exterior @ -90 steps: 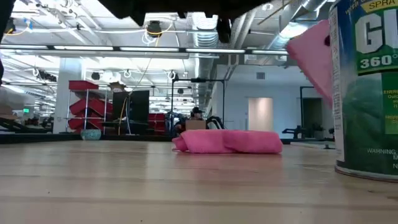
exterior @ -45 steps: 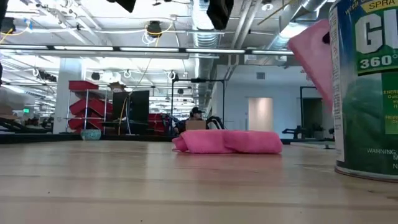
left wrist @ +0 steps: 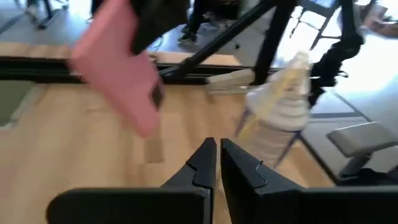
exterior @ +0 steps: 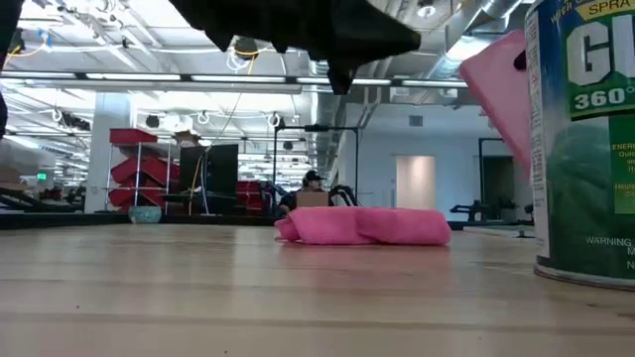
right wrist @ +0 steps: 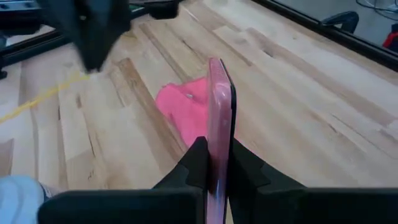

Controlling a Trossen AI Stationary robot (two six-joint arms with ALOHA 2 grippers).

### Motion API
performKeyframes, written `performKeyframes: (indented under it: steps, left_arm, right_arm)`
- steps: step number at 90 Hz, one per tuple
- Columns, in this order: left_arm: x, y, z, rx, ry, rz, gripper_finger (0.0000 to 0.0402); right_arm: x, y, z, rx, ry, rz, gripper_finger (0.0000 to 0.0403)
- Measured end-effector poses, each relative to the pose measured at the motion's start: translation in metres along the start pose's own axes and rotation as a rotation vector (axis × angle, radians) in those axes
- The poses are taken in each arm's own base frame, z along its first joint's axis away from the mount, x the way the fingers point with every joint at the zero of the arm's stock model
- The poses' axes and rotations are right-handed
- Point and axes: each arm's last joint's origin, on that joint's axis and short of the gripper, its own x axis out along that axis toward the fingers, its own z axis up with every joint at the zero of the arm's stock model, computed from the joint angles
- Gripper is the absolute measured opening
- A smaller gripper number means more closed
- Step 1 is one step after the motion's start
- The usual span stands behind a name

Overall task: Apply microfiber cloth
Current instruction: Spray the back of the pink phone using the spray bottle

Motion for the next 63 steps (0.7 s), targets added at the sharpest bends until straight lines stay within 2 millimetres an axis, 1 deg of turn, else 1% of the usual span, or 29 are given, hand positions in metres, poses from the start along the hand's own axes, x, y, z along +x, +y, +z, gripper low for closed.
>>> performKeyframes:
  steps: [16,21,27,35,44,50,63]
  left_arm:
    - [-0.001,0.003,0.000,-0.015,-0.001,0.000,0.0000]
    - [0.000,0.000,0.000,-0.018,-0.001,-0.012,0.0000]
    - [-0.002,-0.009,0.002,-0.002,0.002,-0.035,0.0000]
    - [-0.007,-0.016,0.009,0.016,-0.020,-0.058,0.0000]
    - [-0.010,-0.017,0.011,0.017,-0.013,-0.036,0.0000]
    - [-0.011,-0.018,0.009,0.015,0.012,-0.030,0.0000]
    - [-0.014,-0.022,0.013,0.020,0.000,-0.043,0.0000]
  right_arm:
    - [-0.001,0.000,-0.001,-0.013,0.007,-0.002,0.0014]
    - [-0.001,-0.001,-0.002,-0.020,0.011,-0.006,0.0014]
    - [-0.001,-0.001,-0.002,-0.016,0.012,-0.007,0.0014]
    - [-0.001,-0.002,-0.003,-0.022,0.017,-0.014,0.0014]
    - [-0.001,-0.002,-0.003,-0.016,0.017,-0.011,0.0014]
    - [-0.002,-0.001,-0.004,-0.021,0.018,-0.006,0.0014]
    - [-0.002,-0.001,-0.004,-0.019,0.017,-0.006,0.0014]
